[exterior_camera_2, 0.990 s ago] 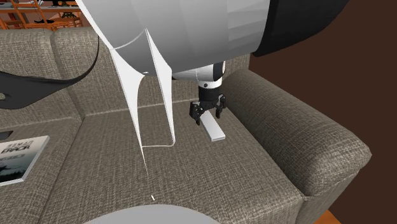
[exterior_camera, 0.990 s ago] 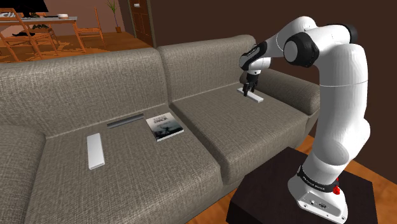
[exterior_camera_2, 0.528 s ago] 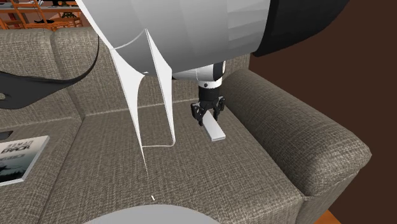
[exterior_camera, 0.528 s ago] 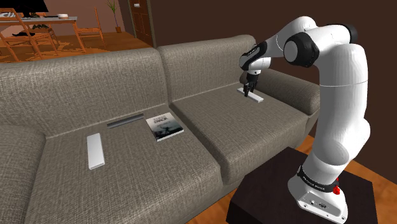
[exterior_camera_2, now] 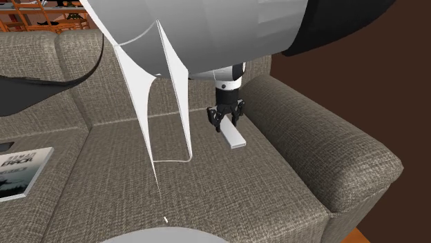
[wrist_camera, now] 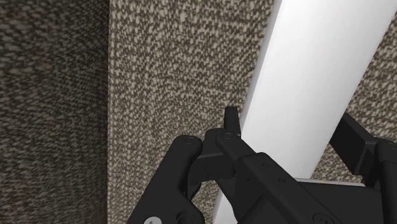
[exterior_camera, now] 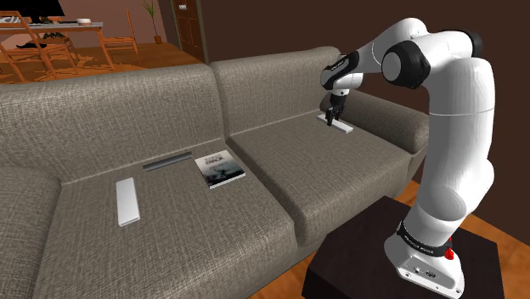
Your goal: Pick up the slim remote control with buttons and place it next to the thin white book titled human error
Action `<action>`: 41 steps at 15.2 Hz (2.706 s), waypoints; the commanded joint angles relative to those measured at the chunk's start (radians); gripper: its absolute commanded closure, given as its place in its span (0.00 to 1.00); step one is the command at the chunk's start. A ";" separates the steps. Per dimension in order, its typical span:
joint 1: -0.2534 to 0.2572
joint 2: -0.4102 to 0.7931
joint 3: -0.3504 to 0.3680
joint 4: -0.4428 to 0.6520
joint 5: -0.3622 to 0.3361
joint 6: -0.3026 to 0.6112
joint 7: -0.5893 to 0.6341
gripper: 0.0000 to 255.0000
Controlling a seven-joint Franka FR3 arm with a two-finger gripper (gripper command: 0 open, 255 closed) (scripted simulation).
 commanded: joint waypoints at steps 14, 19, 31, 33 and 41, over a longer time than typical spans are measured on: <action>0.034 -0.102 -0.019 0.051 -0.063 -0.140 0.054 1.00; 0.128 -0.243 0.001 -0.119 -0.143 -0.091 0.188 1.00; 0.273 -0.492 0.138 -0.392 -0.270 -0.048 0.532 1.00; 0.294 -0.519 0.167 -0.422 -0.278 -0.047 0.587 1.00; 0.377 -0.587 0.294 -0.494 -0.277 -0.050 0.797 1.00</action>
